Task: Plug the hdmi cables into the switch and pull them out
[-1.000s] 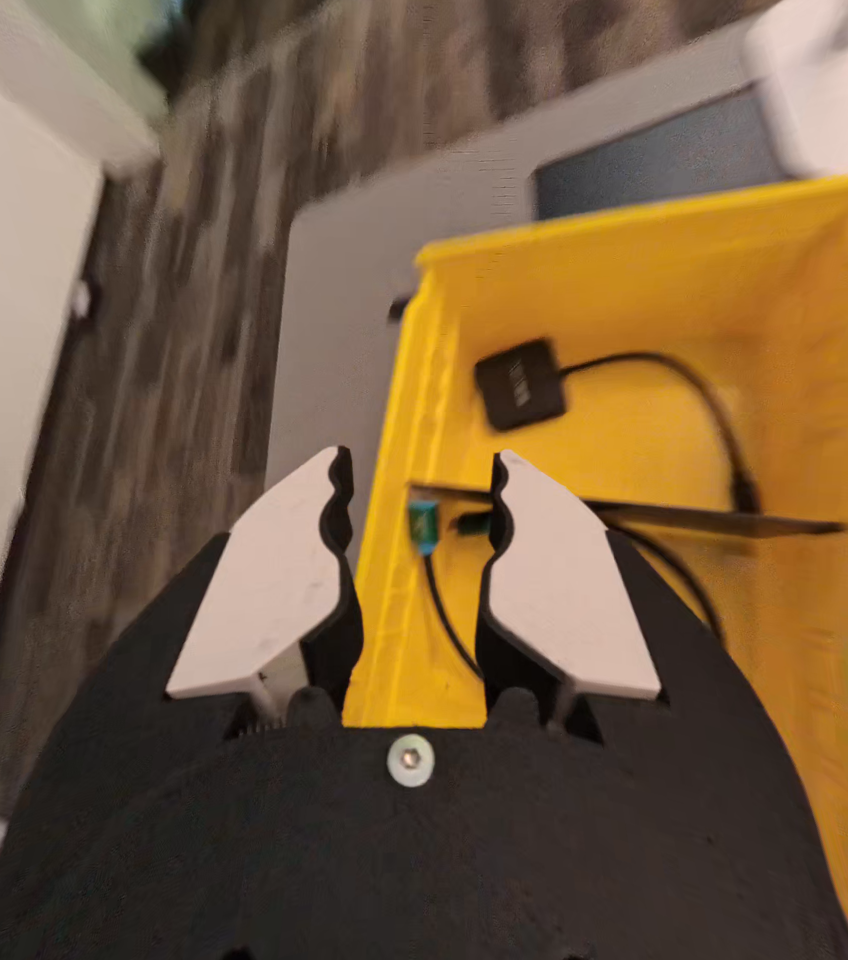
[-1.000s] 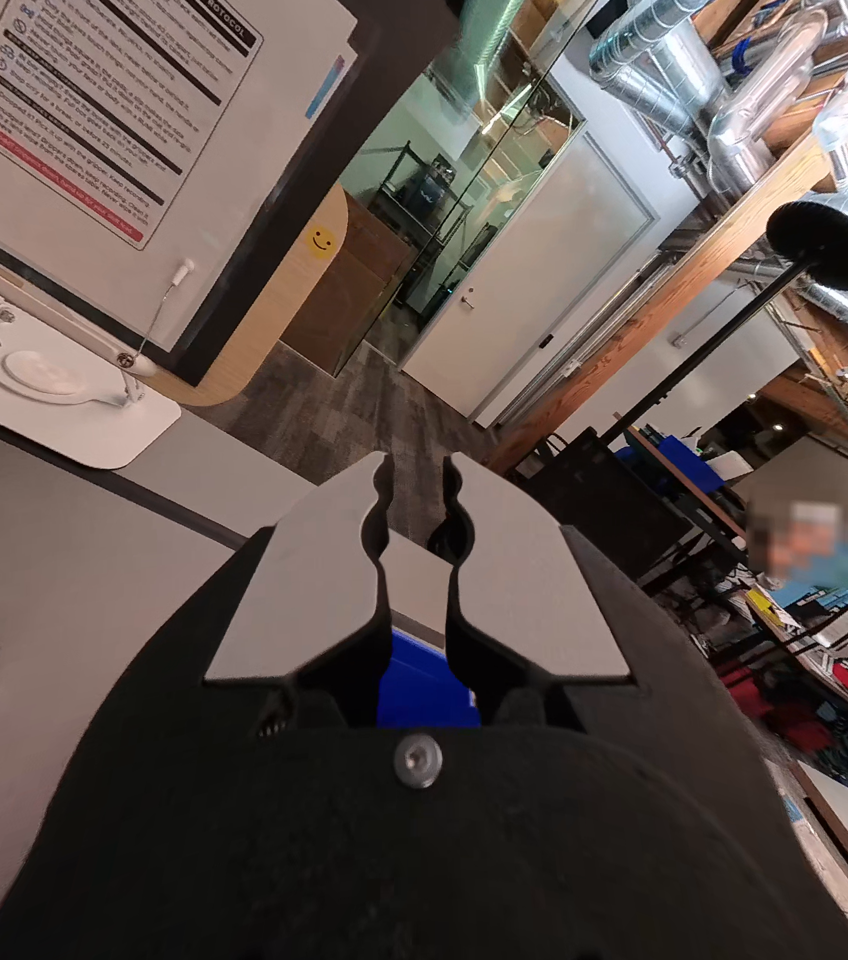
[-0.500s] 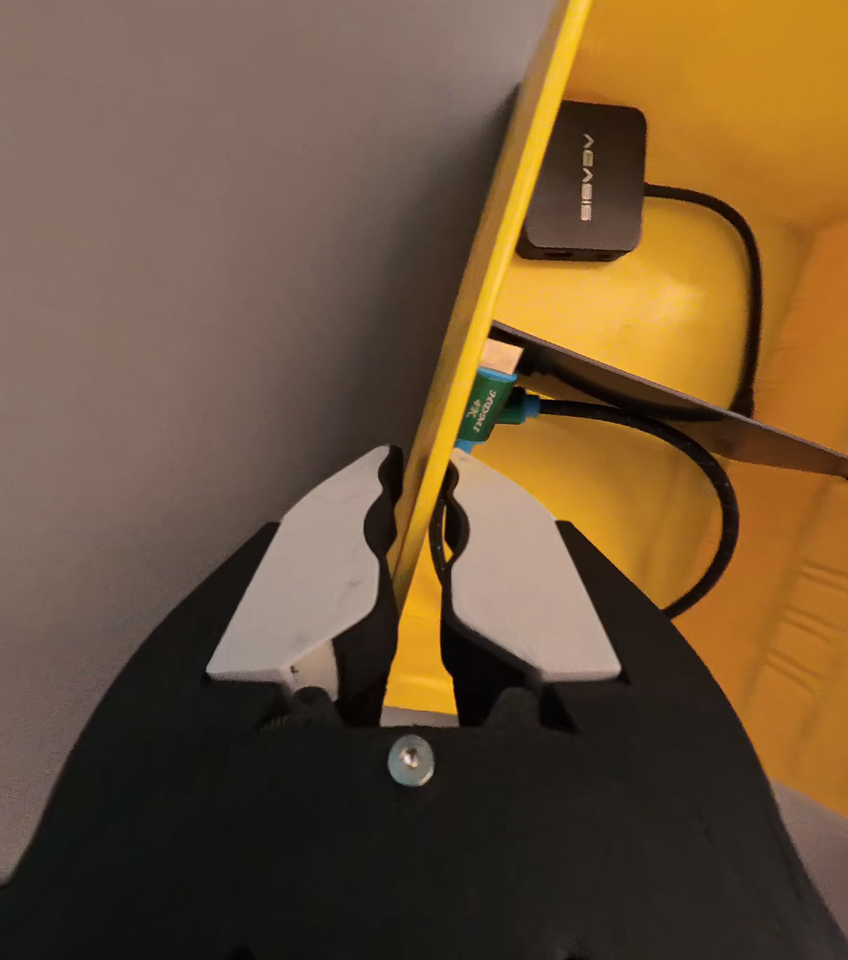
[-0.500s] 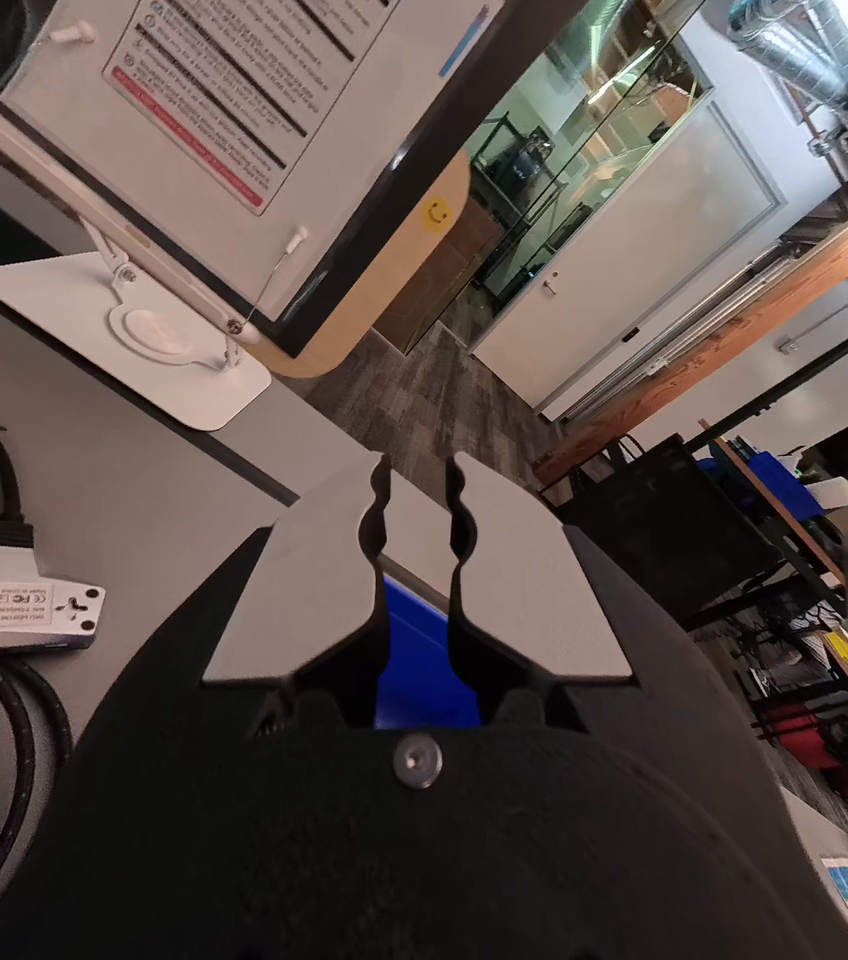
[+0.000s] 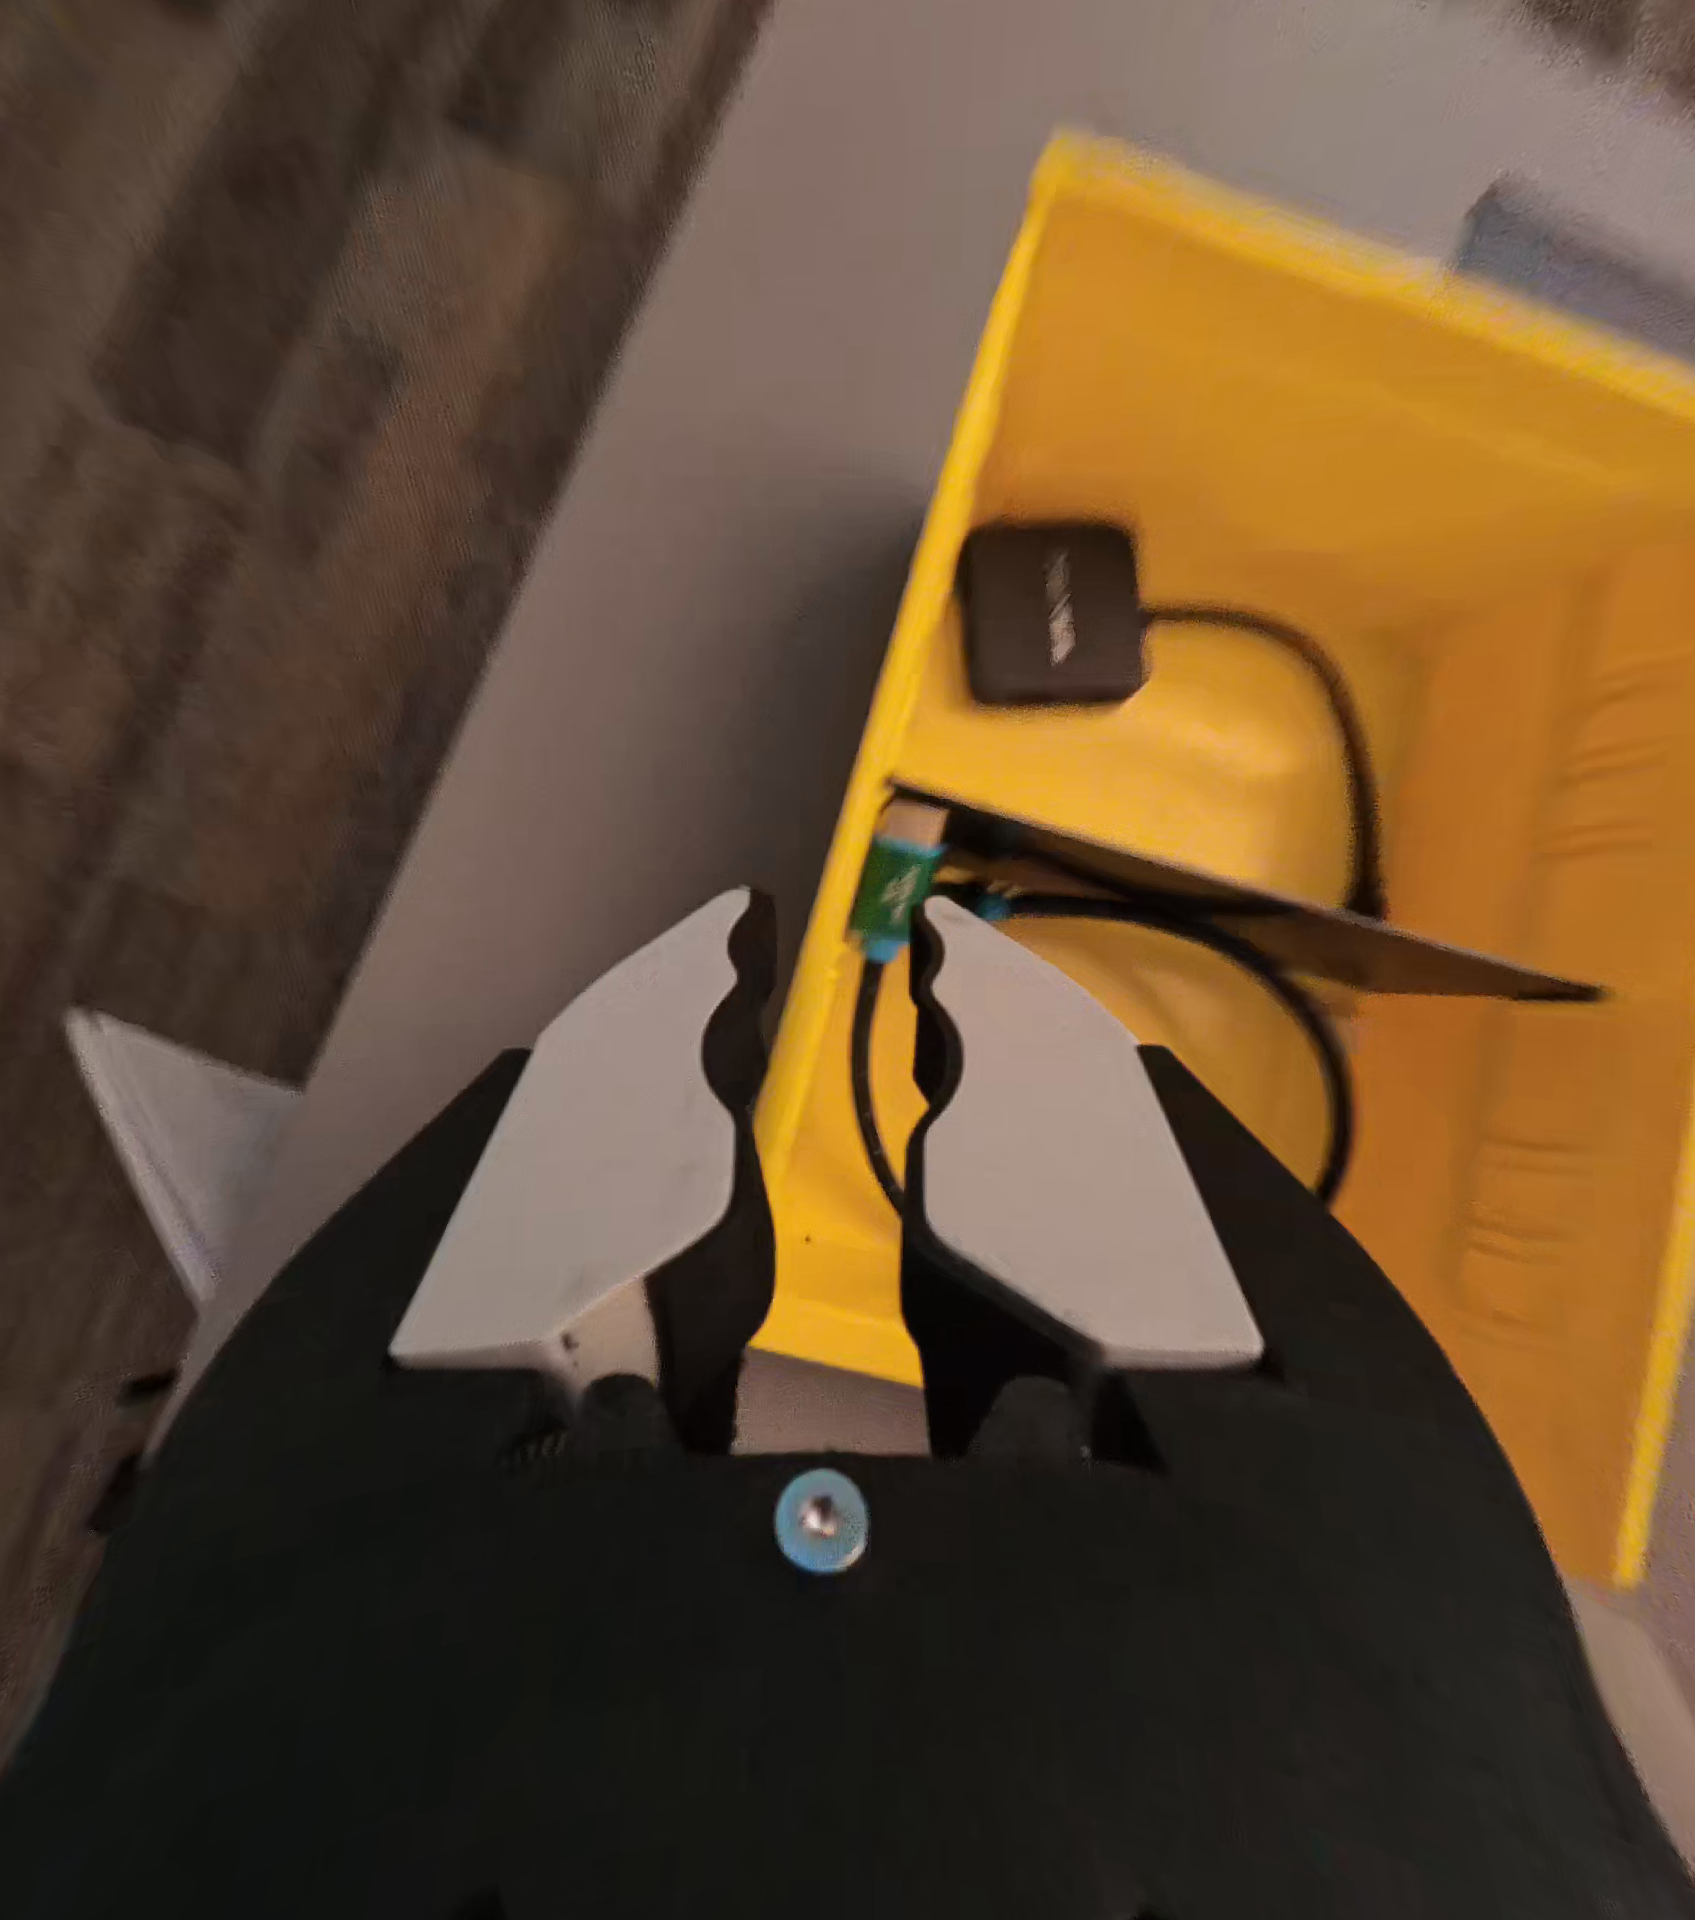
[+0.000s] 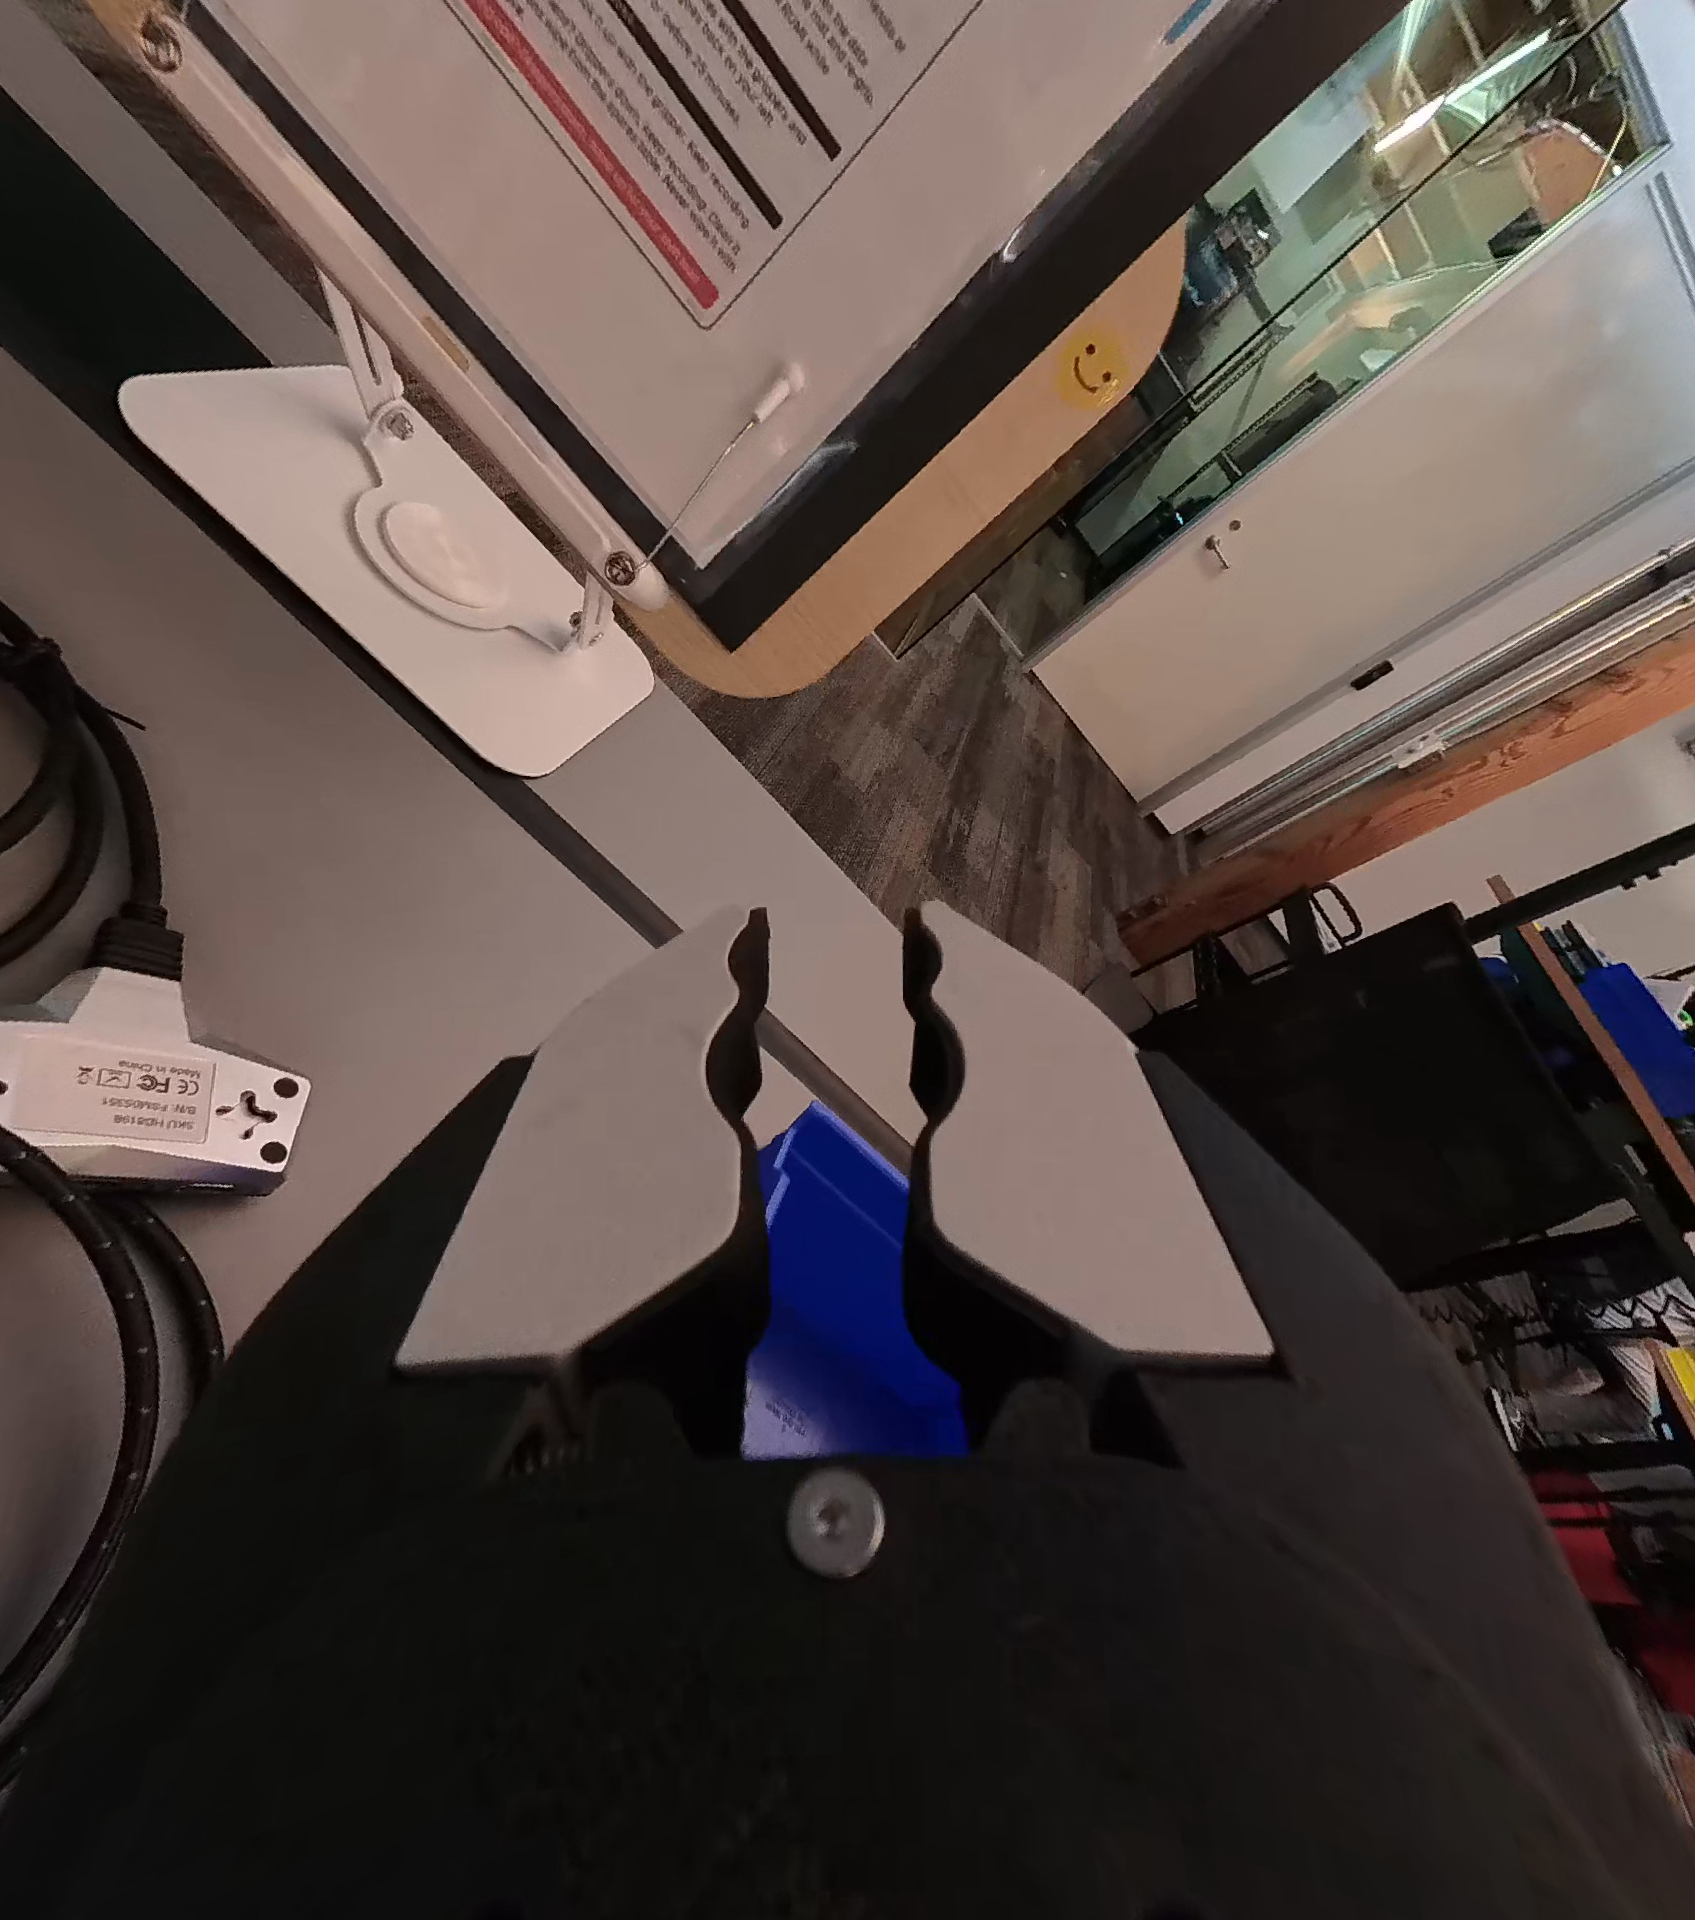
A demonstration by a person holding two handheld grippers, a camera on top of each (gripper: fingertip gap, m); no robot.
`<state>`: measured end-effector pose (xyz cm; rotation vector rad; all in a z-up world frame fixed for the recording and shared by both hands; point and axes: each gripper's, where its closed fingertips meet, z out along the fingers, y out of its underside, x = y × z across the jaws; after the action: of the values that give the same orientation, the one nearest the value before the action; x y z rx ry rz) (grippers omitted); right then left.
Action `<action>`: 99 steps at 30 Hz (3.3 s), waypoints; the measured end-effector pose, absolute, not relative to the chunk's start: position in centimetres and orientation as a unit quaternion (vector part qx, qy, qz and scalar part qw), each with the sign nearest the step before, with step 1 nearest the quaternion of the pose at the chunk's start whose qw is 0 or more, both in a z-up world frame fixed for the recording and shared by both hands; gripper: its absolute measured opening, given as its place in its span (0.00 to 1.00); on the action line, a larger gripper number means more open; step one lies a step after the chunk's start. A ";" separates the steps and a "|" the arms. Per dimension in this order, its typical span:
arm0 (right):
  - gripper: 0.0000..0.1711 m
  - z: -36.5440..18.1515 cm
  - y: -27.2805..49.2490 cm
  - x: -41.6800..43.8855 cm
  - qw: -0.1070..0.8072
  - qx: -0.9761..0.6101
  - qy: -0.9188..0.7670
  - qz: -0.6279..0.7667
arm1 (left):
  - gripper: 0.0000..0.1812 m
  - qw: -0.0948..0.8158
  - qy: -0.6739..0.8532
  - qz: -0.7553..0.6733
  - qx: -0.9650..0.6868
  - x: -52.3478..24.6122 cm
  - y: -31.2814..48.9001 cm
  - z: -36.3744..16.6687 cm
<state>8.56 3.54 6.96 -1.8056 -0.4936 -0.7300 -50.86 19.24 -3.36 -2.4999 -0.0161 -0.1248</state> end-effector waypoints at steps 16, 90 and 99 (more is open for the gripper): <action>0.17 10.2 1.5 8.2 0.575 -0.734 -0.209 -0.294 | 0.27 0.257 0.486 -0.401 -0.733 -9.8 1.8 0.9; 0.08 12.5 -0.4 -12.1 0.588 -0.541 -0.098 0.594 | 0.13 0.372 0.484 -0.613 -0.501 -10.0 -1.8 10.6; 0.08 12.6 -0.3 -11.9 0.615 -0.542 -0.103 0.563 | 0.12 0.383 0.468 -0.622 -0.497 -10.0 -1.5 11.1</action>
<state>-11.92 -0.27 12.64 -1.2488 -0.2365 1.2972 -9.98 -1.53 11.06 -1.2683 1.1938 -1.5854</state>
